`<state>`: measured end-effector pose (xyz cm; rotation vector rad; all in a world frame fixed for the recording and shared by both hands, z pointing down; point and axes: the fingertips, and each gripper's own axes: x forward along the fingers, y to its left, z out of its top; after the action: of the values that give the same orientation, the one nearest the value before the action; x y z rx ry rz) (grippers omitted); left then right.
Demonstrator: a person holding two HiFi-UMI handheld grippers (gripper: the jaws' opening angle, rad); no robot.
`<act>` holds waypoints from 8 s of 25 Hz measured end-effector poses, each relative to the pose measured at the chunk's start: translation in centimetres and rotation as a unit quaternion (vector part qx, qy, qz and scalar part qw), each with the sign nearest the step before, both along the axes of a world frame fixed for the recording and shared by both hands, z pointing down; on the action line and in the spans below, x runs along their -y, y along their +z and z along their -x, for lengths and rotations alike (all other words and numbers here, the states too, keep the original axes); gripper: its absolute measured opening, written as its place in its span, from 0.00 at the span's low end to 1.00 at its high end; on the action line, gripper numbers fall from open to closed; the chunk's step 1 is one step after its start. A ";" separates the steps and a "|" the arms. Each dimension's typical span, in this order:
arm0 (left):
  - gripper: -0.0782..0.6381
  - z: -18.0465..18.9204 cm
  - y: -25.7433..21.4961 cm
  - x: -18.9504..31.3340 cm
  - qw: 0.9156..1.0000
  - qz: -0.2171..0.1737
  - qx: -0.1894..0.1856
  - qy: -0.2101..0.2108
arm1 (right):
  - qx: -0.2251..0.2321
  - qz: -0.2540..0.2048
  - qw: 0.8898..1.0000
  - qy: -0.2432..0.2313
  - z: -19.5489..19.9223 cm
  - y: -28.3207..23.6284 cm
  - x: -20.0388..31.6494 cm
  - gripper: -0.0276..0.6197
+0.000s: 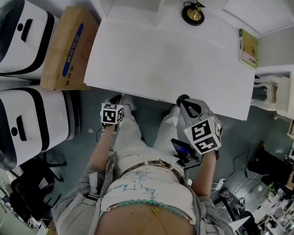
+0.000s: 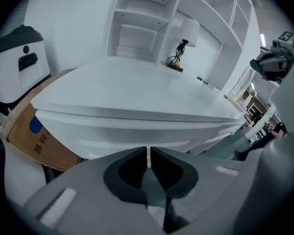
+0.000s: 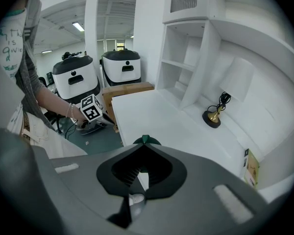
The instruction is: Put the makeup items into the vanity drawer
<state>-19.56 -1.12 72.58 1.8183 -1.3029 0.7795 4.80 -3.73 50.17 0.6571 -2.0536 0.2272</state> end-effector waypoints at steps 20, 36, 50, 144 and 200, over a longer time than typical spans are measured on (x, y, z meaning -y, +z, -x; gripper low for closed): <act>0.33 0.1 7.0 0.4 0.996 0.080 0.031 0.001 | -0.003 0.004 1.000 0.010 -0.9 0.4 1.1 0.09; 0.27 0.1 9.4 1.0 0.992 0.120 0.047 -0.003 | -0.011 -0.002 0.999 0.053 -3.4 -0.4 0.8 0.09; 0.24 -0.5 9.2 0.8 0.989 0.127 0.069 0.033 | -0.011 -0.015 0.998 0.064 -4.1 -1.4 0.6 0.09; 0.24 -0.1 9.5 -11.4 0.987 0.140 0.082 -0.008 | 0.000 -0.008 0.989 -0.148 5.6 0.4 0.6 0.09; 0.24 0.1 9.7 -14.5 0.986 0.142 0.083 -0.011 | 0.004 0.028 0.958 -0.284 15.8 4.7 -1.5 0.09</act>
<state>-19.68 13.34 82.26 1.5363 -1.2397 1.0657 -11.02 -2.27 54.87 0.0136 -2.1414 -0.0469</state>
